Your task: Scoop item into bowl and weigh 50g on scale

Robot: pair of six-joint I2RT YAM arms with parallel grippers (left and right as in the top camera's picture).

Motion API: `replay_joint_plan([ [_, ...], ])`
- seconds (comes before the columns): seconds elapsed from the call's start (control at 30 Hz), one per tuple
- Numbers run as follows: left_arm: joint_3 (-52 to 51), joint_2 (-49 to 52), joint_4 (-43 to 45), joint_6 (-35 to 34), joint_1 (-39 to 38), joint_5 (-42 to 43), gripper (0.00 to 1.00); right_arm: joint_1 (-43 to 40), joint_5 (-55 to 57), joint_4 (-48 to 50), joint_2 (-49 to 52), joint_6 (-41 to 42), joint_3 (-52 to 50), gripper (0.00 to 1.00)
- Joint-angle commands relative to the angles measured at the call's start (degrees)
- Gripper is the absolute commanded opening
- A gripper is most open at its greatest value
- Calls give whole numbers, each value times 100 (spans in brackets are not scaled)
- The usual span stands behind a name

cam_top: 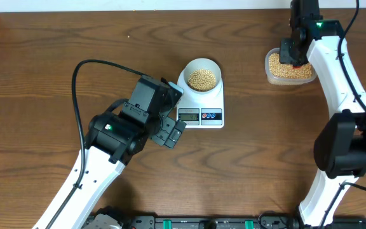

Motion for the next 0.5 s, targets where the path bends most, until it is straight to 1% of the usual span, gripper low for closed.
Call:
replay_joint_plan([
  [0.0,28,-9,2,33,24,35,98,79,-297,52,87,-251,7,1],
  [0.3,28,-9,2,33,24,35,98,184,-997,31,87,-247,7,1],
  [0.47,28,-9,2,33,24,35,98,146,-1082,2,81,-225,9,1],
])
